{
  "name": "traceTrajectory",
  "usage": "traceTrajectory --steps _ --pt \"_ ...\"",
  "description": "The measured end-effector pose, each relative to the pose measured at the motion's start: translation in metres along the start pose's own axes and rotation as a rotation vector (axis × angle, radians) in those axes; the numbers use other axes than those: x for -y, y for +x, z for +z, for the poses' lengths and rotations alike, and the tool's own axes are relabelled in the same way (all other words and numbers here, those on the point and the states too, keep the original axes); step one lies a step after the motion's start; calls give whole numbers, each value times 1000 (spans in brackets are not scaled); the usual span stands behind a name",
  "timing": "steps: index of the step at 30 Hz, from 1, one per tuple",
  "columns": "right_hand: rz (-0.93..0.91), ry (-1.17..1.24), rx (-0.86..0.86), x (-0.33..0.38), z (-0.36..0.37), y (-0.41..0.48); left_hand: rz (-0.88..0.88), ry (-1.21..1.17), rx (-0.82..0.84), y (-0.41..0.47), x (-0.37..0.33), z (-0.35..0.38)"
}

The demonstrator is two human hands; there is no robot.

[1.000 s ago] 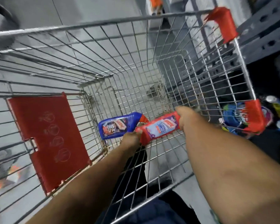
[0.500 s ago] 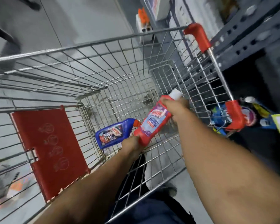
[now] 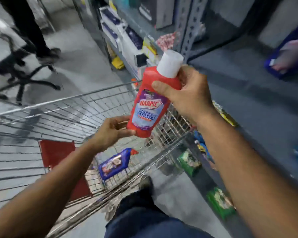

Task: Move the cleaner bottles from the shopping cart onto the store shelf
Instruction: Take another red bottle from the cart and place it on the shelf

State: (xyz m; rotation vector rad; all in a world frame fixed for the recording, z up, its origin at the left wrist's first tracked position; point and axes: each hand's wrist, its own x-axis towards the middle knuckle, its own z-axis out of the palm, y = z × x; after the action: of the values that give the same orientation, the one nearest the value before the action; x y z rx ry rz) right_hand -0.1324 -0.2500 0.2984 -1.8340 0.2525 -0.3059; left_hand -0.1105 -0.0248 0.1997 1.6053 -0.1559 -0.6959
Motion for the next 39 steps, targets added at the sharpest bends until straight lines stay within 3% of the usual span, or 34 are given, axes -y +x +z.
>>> traceTrajectory --steps 7,12,20,24,35,37,39 --pt "-103 22 -162 47 -130 -115 284 364 297 -40 -49 113" --pt "-89 -87 -380 41 -222 -211 518 595 442 -54 -45 254" --pt "-72 -122 -818 11 -359 -334 644 682 657 -77 -32 467" --pt "12 -101 -865 -10 -411 -366 680 796 703 -87 -29 544" --pt "62 -241 -879 -22 -440 -384 691 863 746 -88 -16 581" --pt "-1 -304 -1033 -20 -430 -385 731 872 697 -88 -19 573" --pt "-194 -499 -1231 -11 -414 -385 758 851 585 -88 -22 552"
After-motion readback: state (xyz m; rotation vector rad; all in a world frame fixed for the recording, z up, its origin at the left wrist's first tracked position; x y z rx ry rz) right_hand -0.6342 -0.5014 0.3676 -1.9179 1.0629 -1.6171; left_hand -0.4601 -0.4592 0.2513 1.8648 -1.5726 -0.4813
